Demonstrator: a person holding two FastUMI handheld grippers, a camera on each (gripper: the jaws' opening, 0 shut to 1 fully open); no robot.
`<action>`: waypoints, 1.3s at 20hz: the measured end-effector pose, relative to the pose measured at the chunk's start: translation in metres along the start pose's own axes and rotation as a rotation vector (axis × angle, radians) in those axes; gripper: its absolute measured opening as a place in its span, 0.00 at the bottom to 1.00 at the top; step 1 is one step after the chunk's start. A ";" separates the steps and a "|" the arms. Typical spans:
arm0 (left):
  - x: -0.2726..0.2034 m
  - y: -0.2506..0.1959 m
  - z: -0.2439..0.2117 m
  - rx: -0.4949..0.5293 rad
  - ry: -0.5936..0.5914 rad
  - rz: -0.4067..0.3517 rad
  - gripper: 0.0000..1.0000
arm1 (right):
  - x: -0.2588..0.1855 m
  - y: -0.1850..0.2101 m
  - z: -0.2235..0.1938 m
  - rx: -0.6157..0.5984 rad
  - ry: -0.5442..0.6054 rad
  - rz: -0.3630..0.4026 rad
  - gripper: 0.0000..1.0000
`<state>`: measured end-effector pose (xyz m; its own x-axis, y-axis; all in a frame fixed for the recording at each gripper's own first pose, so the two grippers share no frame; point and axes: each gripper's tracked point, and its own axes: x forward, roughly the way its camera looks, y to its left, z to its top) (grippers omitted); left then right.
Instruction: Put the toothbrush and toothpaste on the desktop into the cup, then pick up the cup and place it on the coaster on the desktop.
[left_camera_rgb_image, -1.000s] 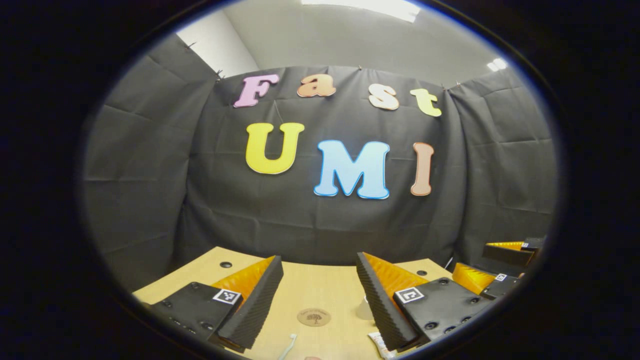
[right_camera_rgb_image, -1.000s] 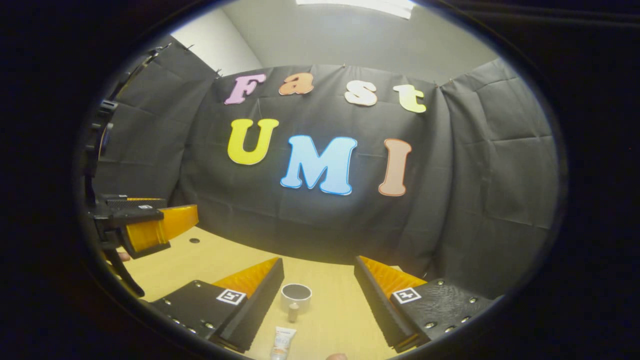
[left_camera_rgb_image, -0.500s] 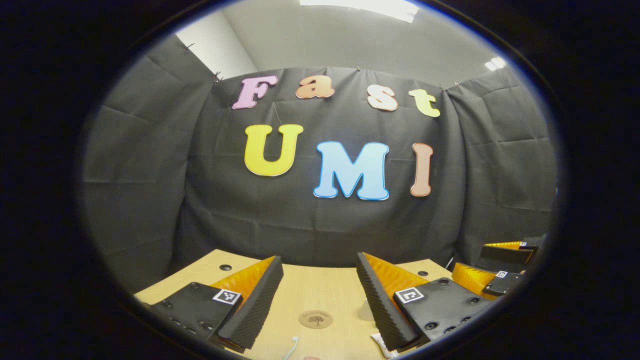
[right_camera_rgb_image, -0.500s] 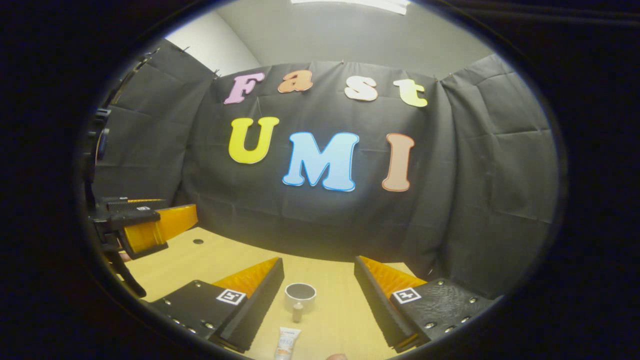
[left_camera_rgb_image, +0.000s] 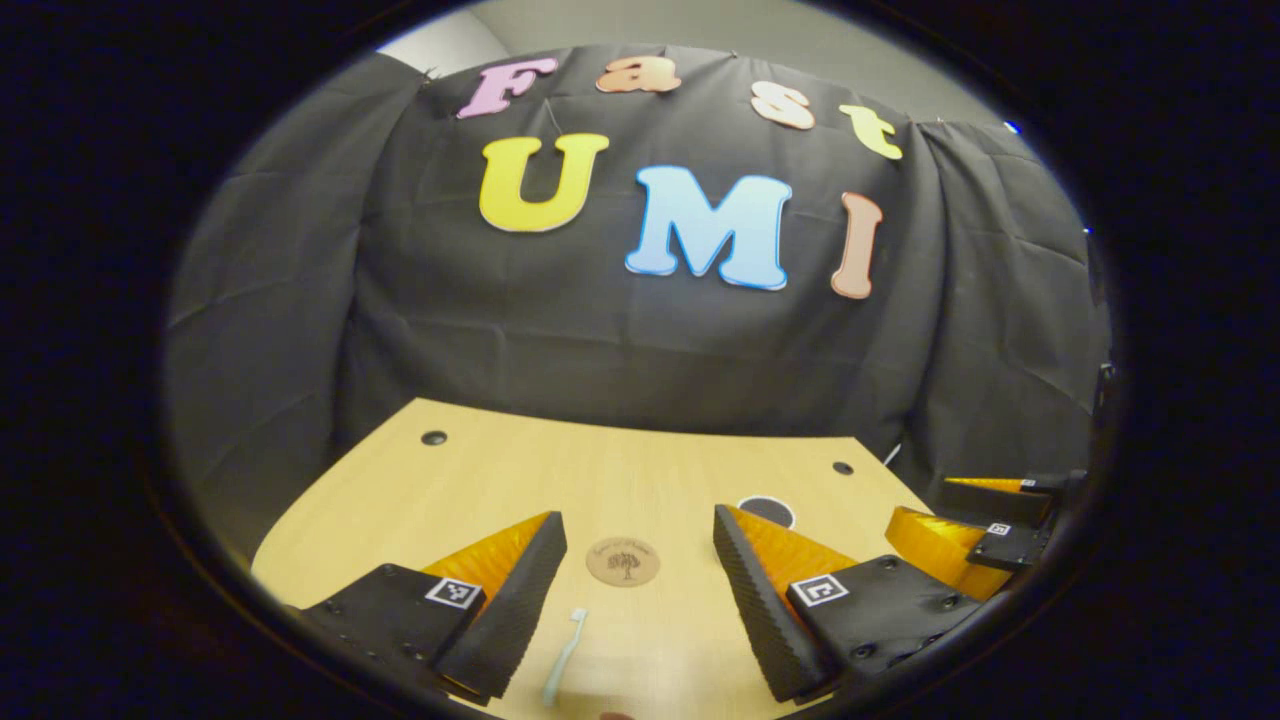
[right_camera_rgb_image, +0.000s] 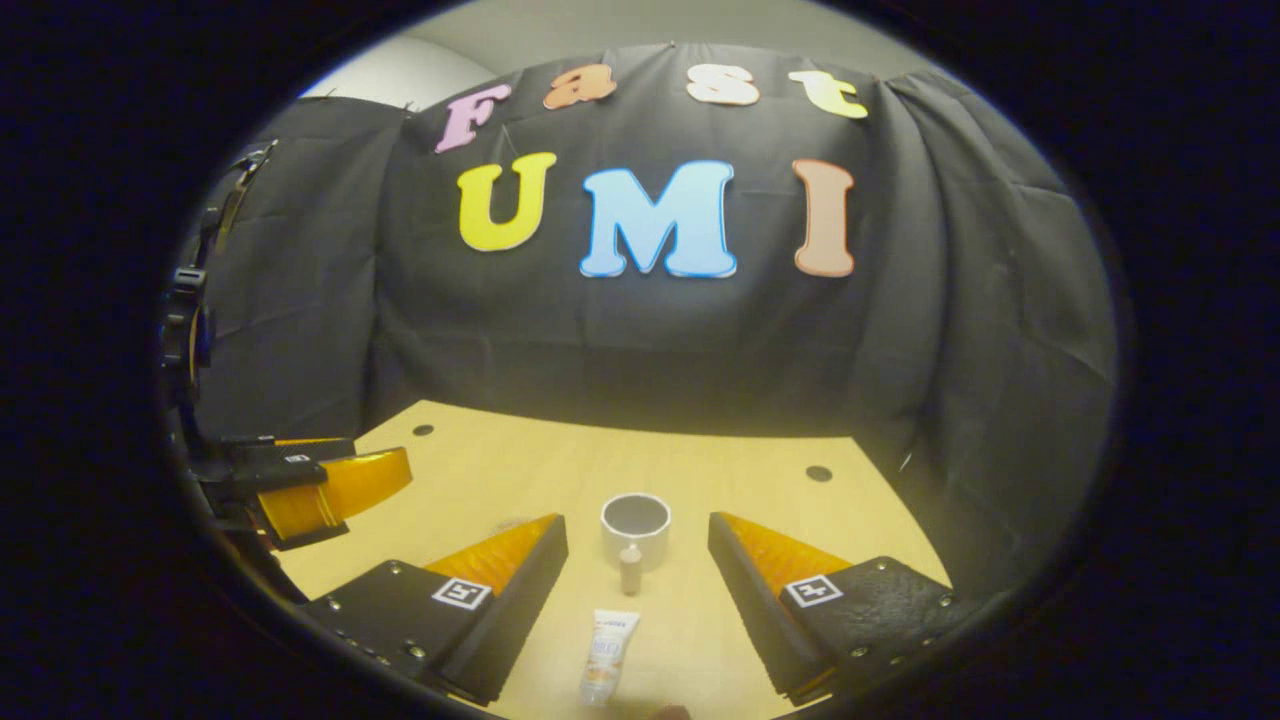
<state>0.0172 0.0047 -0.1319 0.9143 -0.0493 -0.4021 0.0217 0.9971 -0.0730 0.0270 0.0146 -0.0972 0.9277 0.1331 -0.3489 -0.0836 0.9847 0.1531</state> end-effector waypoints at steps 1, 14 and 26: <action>0.005 0.000 -0.008 -0.008 0.035 -0.009 0.96 | 0.006 -0.003 -0.008 0.006 0.033 -0.003 0.91; 0.036 0.013 -0.132 -0.061 0.545 0.014 0.97 | 0.046 0.002 -0.074 0.101 0.353 0.046 0.92; 0.024 0.031 -0.190 -0.116 0.862 0.010 1.00 | 0.052 0.022 -0.115 0.147 0.536 0.082 0.94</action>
<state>-0.0375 0.0236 -0.3173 0.2878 -0.1146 -0.9508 -0.0688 0.9878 -0.1398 0.0319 0.0563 -0.2187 0.6020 0.2854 -0.7457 -0.0611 0.9477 0.3133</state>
